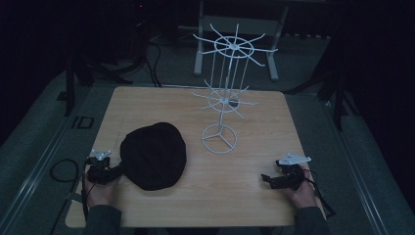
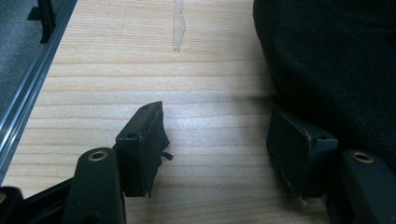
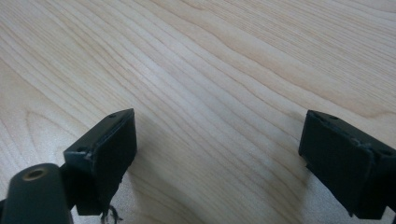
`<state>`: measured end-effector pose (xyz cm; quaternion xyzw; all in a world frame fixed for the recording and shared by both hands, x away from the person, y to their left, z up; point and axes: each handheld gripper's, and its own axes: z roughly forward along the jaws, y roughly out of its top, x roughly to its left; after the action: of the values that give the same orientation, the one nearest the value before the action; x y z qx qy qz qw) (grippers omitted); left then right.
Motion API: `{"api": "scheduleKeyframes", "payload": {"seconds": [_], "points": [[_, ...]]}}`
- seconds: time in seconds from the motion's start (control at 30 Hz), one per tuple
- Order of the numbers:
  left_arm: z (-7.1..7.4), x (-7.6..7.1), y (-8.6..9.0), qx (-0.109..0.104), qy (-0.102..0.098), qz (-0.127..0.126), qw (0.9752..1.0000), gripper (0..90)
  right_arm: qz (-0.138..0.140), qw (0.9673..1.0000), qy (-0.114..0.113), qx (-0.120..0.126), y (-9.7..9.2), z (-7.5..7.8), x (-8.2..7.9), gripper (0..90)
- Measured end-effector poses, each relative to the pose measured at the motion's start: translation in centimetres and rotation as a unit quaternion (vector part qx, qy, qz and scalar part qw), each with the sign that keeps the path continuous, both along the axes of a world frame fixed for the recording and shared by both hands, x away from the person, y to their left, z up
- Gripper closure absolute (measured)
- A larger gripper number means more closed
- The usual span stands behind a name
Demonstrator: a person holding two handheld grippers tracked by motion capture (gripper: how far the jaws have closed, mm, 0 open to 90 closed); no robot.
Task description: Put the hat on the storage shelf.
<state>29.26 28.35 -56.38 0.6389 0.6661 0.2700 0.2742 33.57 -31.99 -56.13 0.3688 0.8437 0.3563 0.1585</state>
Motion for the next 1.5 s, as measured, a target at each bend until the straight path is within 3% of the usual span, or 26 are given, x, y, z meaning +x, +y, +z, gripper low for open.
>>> {"api": "scheduleKeyframes", "payload": {"seconds": [0.07,0.13,0.17,0.23,0.3,0.5,0.67,0.73,0.9,1.0,1.1,1.2,1.37,1.4,1.47,1.5], "points": [[0.1,0.0,0.0,0.0,0.006,0.002,1.0,39.9,0.0,1.0,-0.001,0.0,0.0,0.0,0.0,11.3],[0.2,0.0,0.0,-0.001,0.008,0.002,1.0,47.7,-0.001,1.0,-0.001,0.0,0.0,0.0,-0.1,11.3],[0.5,0.1,0.2,-0.005,0.017,-0.001,0.9998,47.7,-0.003,1.0,-0.001,0.0,0.0,0.0,-0.1,11.4],[0.8,0.2,0.5,-0.02,0.029,-0.015,0.9993,58.2,-0.006,1.0,0.0,0.0,0.0,0.0,-0.2,11.4],[1.2,0.2,0.7,-0.025,0.033,-0.022,0.9989,62.5,-0.006,1.0,-0.001,0.001,-0.1,0.0,-0.2,11.4],[2.7,-0.3,1.6,-0.037,0.017,-0.026,0.9988,62.1,-0.006,1.0,0.0,0.0,-0.1,0.0,-0.2,11.5],[5.6,0.0,2.3,-0.051,-0.015,-0.031,0.9981,58.2,-0.007,1.0,0.0,0.0,0.0,0.0,-0.2,11.4],[6.3,0.5,2.2,-0.056,-0.025,-0.039,0.9974,56.0,-0.007,1.0,0.0,0.0,0.0,0.0,-0.2,11.4],[7.2,1.9,1.6,-0.052,-0.029,-0.058,0.9966,52.8,-0.007,1.0,0.0,0.0,0.0,0.0,-0.2,11.5],[7.6,3.5,0.7,-0.045,-0.026,-0.077,0.9956,50.3,-0.007,1.0,0.001,0.0,0.0,0.0,-0.2,11.5],[7.8,4.8,-0.2,-0.035,-0.017,-0.096,0.9946,47.6,-0.007,1.0,0.0,0.0,0.0,0.0,-0.2,11.5],[7.8,6.0,-1.1,-0.01,-0.008,-0.113,0.9935,44.7,-0.007,1.0,0.0,0.0,0.0,0.0,-0.2,11.5],[7.7,7.8,-2.1,0.004,0.003,-0.132,0.9913,41.0,-0.007,1.0,0.0,0.0,0.0,0.0,-0.2,11.5],[7.4,8.5,-2.4,0.016,0.014,-0.134,0.9907,41.0,-0.007,1.0,0.0,0.0,0.0,0.0,-0.2,11.5],[7.2,8.9,-2.5,0.014,0.02,-0.136,0.9904,40.7,-0.007,1.0,0.0,0.0,-0.1,0.0,-0.2,11.5],[6.7,9.6,-2.6,0.005,0.034,-0.138,0.9898,40.8,-0.007,1.0,0.0,0.0,0.0,0.0,-0.2,11.5]]}}
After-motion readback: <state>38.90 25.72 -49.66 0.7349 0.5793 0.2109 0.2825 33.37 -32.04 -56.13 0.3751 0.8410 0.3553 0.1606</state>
